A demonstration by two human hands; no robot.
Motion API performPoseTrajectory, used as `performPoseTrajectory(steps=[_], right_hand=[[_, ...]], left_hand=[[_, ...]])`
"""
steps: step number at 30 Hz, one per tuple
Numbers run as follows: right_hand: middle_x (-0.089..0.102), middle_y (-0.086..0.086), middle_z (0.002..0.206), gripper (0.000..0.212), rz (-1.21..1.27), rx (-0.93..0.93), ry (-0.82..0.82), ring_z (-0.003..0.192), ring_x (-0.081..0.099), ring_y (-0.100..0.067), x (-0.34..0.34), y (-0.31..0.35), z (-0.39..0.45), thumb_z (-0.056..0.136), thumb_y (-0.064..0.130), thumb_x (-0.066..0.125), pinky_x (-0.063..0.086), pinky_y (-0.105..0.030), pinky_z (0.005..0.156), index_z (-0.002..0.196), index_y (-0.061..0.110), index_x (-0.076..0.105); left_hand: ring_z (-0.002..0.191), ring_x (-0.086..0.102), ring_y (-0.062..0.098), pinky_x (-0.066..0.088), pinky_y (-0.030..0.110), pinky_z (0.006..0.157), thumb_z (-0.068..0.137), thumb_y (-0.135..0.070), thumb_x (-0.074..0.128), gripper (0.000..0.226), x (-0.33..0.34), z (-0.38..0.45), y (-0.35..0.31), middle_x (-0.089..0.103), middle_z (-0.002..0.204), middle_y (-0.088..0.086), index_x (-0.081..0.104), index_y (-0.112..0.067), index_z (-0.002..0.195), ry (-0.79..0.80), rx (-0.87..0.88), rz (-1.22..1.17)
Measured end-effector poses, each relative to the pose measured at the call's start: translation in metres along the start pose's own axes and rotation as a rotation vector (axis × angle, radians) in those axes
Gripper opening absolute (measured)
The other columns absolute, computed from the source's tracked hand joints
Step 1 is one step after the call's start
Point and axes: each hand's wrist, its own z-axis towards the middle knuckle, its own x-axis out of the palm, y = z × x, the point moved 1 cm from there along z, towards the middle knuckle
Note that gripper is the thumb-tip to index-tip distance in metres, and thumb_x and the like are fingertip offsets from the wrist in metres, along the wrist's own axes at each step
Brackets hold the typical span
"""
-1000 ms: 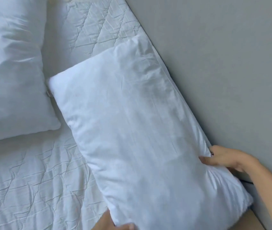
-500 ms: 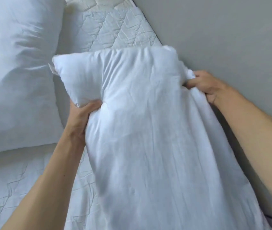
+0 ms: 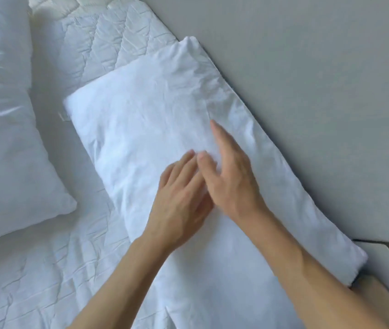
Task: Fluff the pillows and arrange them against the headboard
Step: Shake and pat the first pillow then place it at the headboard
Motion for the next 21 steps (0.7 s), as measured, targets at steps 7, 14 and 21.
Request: performPoseTrajectory(steps=[7,14,21], right_hand=[[0.017,0.005,0.164,0.060,-0.732,0.287,0.123,0.152,0.020,-0.020,-0.008,-0.114,-0.159,0.101,0.048,0.027,0.017,-0.050,0.121,0.157,0.026,0.024],[0.000,-0.003,0.168,0.062,-0.435,0.572,-0.098,0.154,-0.001,-0.024,-0.030,-0.100,-0.145,0.103,0.037,0.026,0.005,-0.052,0.123,0.158,0.025,0.002],[0.034,-0.006,0.160,0.056,-0.458,0.036,0.057,0.149,0.027,-0.026,0.014,-0.081,-0.126,0.100,0.032,0.040,0.017,-0.050,0.121,0.154,0.021,0.032]], left_hand=[[0.156,0.010,0.023,0.002,0.051,0.122,0.098,-0.065,0.023,0.065,-0.009,-0.006,0.105,0.013,0.169,-0.005,0.013,-0.042,0.158,0.277,-0.194,0.488],[0.156,0.005,0.033,0.012,0.055,0.122,0.098,-0.056,0.035,0.067,-0.030,-0.022,0.062,0.008,0.169,0.011,0.018,-0.033,0.158,0.222,-0.210,0.409],[0.153,0.025,0.021,0.015,0.048,0.122,0.101,-0.053,0.034,0.059,0.036,0.002,0.007,0.030,0.165,-0.002,0.035,-0.030,0.155,0.561,0.455,0.465]])
